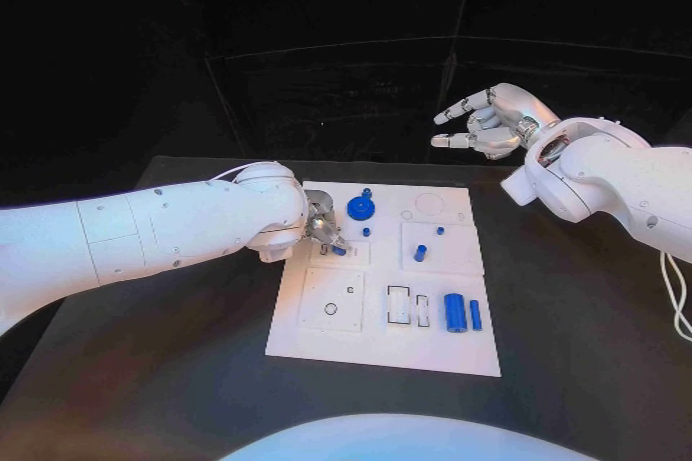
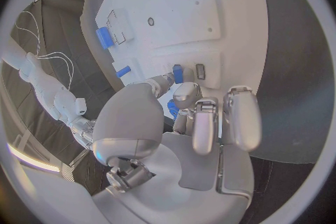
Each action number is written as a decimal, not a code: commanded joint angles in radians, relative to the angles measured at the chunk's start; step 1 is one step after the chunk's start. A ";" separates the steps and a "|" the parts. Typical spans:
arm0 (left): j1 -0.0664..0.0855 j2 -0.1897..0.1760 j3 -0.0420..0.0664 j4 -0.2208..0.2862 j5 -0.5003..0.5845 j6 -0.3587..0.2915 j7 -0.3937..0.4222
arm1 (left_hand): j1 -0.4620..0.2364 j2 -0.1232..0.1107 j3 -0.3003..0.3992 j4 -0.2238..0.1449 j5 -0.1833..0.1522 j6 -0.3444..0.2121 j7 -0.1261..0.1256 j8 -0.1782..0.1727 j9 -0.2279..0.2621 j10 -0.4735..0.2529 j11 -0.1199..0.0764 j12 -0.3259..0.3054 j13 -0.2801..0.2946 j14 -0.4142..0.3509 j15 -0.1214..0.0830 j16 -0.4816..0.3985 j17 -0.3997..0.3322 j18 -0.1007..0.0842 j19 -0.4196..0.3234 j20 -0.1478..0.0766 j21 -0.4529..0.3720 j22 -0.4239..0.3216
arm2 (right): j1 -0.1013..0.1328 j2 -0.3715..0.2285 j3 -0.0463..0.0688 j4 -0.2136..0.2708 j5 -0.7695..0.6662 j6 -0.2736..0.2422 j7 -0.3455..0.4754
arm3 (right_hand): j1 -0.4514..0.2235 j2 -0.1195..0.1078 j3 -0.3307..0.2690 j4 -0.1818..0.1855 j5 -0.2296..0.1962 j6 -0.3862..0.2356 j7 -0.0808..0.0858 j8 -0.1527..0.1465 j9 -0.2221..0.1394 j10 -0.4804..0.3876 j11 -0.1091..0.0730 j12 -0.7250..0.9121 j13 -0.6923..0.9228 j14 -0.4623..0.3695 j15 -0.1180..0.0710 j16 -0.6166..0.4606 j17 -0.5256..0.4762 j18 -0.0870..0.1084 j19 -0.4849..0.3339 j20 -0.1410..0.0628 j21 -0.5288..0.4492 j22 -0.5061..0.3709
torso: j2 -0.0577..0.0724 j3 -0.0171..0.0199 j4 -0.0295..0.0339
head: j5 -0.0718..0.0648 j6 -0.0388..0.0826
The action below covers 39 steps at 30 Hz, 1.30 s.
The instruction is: Assemble the parts on the task board
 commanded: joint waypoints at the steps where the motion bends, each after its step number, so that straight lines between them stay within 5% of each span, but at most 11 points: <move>1: -0.003 0.001 -0.003 -0.003 -0.010 0.037 -0.020 | -0.007 -0.004 0.178 -0.166 0.007 0.001 -0.004 0.007 0.003 0.009 -0.001 0.004 0.001 0.104 -0.001 0.003 0.263 -0.011 0.006 0.000 0.007 0.002 | 0.003 0.001 0.001 0.000 -0.001 0.007 0.011 | -0.001 0.009 -0.007 0.000 0.006 -0.006 0.002 0.004 -0.002 -0.005 -0.001 -0.004 -0.001 0.088 0.009 -0.003 0.200 0.003 -0.003 0.006 -0.005 -0.001 | 0.001 0.0001 -0.0020 | -0.001 -0.001; 16: -0.002 0.019 -0.003 -0.027 -0.001 0.051 -0.023 | -0.132 -0.007 0.099 -0.082 0.001 0.034 -0.017 0.009 0.004 0.021 -0.010 0.024 0.019 0.104 -0.008 0.003 0.263 -0.016 0.014 -0.006 0.022 0.030 | 0.003 0.002 0.001 0.000 -0.001 0.009 0.012 | -0.008 0.011 -0.017 0.007 0.009 -0.007 0.003 0.005 -0.002 -0.006 0.000 -0.004 -0.002 0.088 0.009 -0.004 0.199 0.004 -0.003 0.007 -0.006 -0.002 | 0.000 0.0005 0.0001 | -0.005 -0.004; 39: -0.001 0.043 -0.003 -0.056 0.001 0.058 -0.024 | -0.175 -0.007 0.033 -0.052 -0.001 0.058 -0.022 0.011 0.004 0.029 -0.014 0.037 0.032 0.104 -0.012 0.003 0.263 -0.020 0.021 -0.009 0.035 0.053 | 0.003 0.006 0.001 -0.001 -0.001 0.010 0.015 | -0.012 0.012 -0.023 0.011 0.013 -0.008 0.003 0.006 -0.002 -0.006 0.000 -0.004 -0.003 0.088 0.009 -0.004 0.199 0.004 -0.004 0.007 -0.007 -0.004 | 0.000 0.0001 0.0003 | -0.011 -0.008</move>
